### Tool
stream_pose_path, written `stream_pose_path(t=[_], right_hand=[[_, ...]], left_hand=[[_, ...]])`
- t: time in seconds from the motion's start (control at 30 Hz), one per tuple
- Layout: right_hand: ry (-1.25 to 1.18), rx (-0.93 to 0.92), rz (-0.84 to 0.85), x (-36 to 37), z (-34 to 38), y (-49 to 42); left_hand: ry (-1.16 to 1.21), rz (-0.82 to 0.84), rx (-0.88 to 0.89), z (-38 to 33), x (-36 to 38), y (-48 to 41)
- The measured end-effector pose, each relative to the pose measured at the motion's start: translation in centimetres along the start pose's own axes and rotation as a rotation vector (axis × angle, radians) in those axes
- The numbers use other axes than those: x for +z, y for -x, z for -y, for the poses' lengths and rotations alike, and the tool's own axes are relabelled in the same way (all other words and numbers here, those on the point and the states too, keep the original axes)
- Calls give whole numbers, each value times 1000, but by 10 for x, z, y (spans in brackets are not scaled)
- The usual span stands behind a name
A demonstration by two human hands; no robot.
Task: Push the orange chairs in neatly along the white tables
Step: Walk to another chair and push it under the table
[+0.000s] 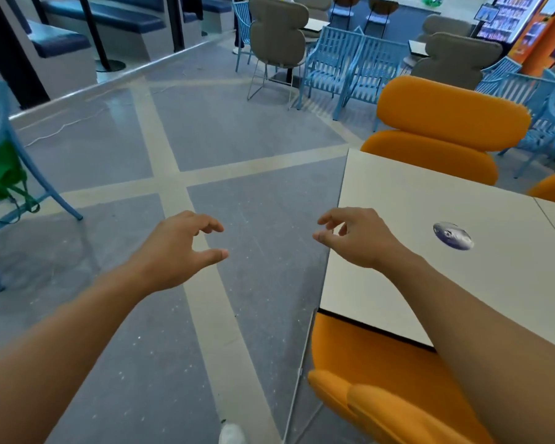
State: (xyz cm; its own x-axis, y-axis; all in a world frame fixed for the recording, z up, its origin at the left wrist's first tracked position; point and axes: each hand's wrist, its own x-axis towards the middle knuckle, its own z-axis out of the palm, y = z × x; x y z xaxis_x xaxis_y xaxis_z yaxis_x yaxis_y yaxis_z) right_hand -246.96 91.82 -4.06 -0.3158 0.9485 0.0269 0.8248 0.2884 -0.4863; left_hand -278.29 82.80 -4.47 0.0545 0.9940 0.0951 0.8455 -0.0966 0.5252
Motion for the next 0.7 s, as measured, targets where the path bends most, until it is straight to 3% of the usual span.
stream_pose_path(t=[0.33, 0.7], right_hand=[[-53, 41, 24, 22, 10, -111], [-98, 262, -96, 43, 4, -241]], left_hand=[[23, 48, 62, 47, -21, -133], [64, 209, 217, 118, -27, -321]])
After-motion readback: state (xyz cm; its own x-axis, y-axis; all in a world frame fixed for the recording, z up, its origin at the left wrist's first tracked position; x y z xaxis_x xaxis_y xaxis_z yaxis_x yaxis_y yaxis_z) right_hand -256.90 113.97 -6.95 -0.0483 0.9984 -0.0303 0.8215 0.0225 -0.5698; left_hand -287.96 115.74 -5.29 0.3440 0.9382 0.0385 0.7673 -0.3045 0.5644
